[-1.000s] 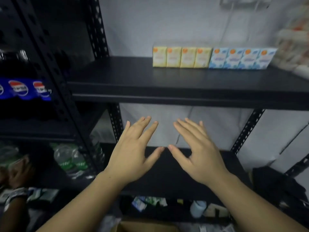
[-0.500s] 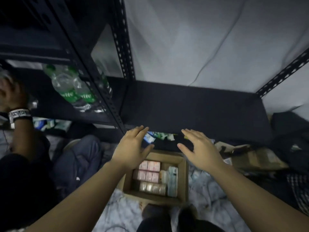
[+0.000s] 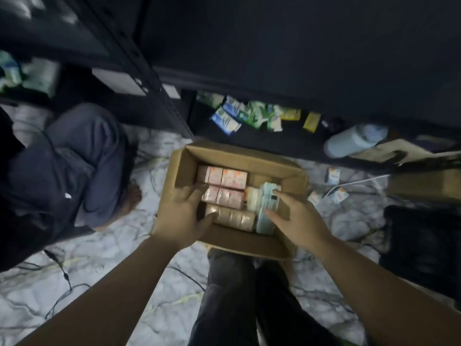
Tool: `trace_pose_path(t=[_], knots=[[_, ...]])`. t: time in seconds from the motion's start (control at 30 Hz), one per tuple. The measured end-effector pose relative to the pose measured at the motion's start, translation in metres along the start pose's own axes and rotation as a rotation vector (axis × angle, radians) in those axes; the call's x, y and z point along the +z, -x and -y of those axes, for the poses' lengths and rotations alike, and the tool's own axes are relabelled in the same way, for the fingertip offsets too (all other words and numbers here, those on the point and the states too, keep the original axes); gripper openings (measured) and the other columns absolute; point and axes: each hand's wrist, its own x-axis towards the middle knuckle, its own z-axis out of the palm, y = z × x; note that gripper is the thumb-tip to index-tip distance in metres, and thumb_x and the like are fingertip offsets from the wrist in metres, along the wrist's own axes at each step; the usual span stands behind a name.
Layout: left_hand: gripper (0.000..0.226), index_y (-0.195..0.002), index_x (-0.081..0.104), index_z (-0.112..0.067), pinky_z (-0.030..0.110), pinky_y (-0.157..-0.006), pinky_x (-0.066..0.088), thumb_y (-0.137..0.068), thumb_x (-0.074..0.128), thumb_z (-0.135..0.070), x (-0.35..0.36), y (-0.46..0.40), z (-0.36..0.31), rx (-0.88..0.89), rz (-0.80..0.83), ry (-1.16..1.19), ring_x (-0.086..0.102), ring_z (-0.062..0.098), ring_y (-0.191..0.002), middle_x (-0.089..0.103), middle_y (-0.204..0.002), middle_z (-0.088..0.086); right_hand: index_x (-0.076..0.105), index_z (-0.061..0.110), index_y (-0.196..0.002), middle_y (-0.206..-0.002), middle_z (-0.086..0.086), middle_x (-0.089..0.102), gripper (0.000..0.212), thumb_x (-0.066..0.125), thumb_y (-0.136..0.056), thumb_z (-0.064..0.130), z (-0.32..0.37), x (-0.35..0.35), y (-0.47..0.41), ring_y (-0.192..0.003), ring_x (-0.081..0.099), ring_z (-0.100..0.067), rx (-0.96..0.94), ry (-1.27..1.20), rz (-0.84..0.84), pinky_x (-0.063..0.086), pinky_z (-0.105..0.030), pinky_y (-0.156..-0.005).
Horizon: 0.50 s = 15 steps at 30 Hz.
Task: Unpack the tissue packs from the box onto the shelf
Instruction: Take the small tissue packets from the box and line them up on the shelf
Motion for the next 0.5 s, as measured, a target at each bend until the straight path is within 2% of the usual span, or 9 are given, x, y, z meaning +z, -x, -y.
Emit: trace_pose_path(t=[0.07, 0.17, 0.27, 0.33, 0.4, 0.43, 0.5], knots=[[0.066, -0.132, 0.063, -0.011, 0.057, -0.11, 0.04, -0.08, 0.077, -0.05, 0.031, -0.019, 0.027, 0.007, -0.08, -0.084, 0.05, 0.042, -0.127, 0.06, -0.125, 0.014, 0.056, 0.03, -0.147, -0.14, -0.003, 0.064, 0.071, 0.058, -0.088, 0.069, -0.017, 0.044, -0.028, -0.127, 0.059, -0.025, 0.025, 0.02, 0.029, 0.05, -0.039, -0.104], [0.083, -0.148, 0.051, -0.013, 0.063, -0.122, 0.02, -0.08, 0.075, -0.055, 0.063, -0.047, 0.064, -0.009, -0.156, -0.141, 0.032, 0.039, -0.147, 0.047, -0.152, 0.017, 0.058, 0.033, -0.141, -0.123, -0.005, 0.072, 0.079, 0.042, -0.081, 0.082, -0.037, 0.105, -0.072, -0.109, 0.068, -0.029, 0.037, 0.043, 0.018, 0.056, -0.043, -0.09], [0.089, -0.153, 0.047, -0.012, 0.065, -0.122, 0.019, -0.082, 0.062, -0.064, 0.088, -0.068, 0.093, 0.009, -0.175, -0.154, 0.026, 0.039, -0.152, 0.042, -0.157, 0.018, 0.056, 0.027, -0.144, -0.124, -0.003, 0.071, 0.07, 0.058, -0.088, 0.07, -0.052, 0.157, -0.12, -0.104, 0.067, -0.02, 0.047, -0.034, 0.005, 0.049, -0.031, -0.077], [0.089, -0.152, 0.048, -0.013, 0.057, -0.125, 0.018, -0.082, 0.061, -0.066, 0.102, -0.073, 0.107, 0.045, -0.212, -0.16, 0.024, 0.04, -0.153, 0.041, -0.158, 0.018, 0.056, 0.024, -0.143, -0.115, 0.012, 0.069, 0.064, 0.068, -0.091, 0.06, -0.06, 0.188, -0.152, -0.097, 0.061, -0.01, 0.084, -0.113, -0.022, 0.04, -0.023, -0.068], [0.092, -0.154, 0.045, -0.015, 0.037, -0.129, 0.005, -0.081, 0.063, -0.069, 0.112, -0.075, 0.115, 0.065, -0.259, -0.152, 0.02, 0.037, -0.154, 0.037, -0.161, 0.015, 0.056, 0.026, -0.139, -0.102, 0.025, 0.058, 0.057, 0.073, -0.091, 0.051, -0.068, 0.214, -0.184, -0.099, 0.062, -0.011, 0.173, -0.247, -0.031, 0.036, -0.017, -0.064], [0.094, -0.154, 0.043, -0.017, 0.03, -0.128, 0.0, -0.08, 0.063, -0.07, 0.116, -0.075, 0.118, 0.071, -0.278, -0.151, 0.018, 0.036, -0.155, 0.034, -0.163, 0.013, 0.056, 0.025, -0.137, -0.099, 0.023, 0.057, 0.055, 0.074, -0.091, 0.047, -0.072, 0.225, -0.2, -0.101, 0.064, -0.014, 0.22, -0.302, -0.041, 0.037, -0.018, -0.065], [0.097, -0.155, 0.042, -0.019, 0.026, -0.126, -0.002, -0.078, 0.064, -0.074, 0.122, -0.076, 0.121, 0.08, -0.311, -0.14, 0.017, 0.034, -0.156, 0.032, -0.164, 0.011, 0.056, 0.022, -0.137, -0.108, 0.014, 0.064, 0.056, 0.078, -0.089, 0.04, -0.077, 0.242, -0.228, -0.105, 0.065, -0.016, 0.296, -0.406, -0.066, 0.043, -0.022, -0.074]])
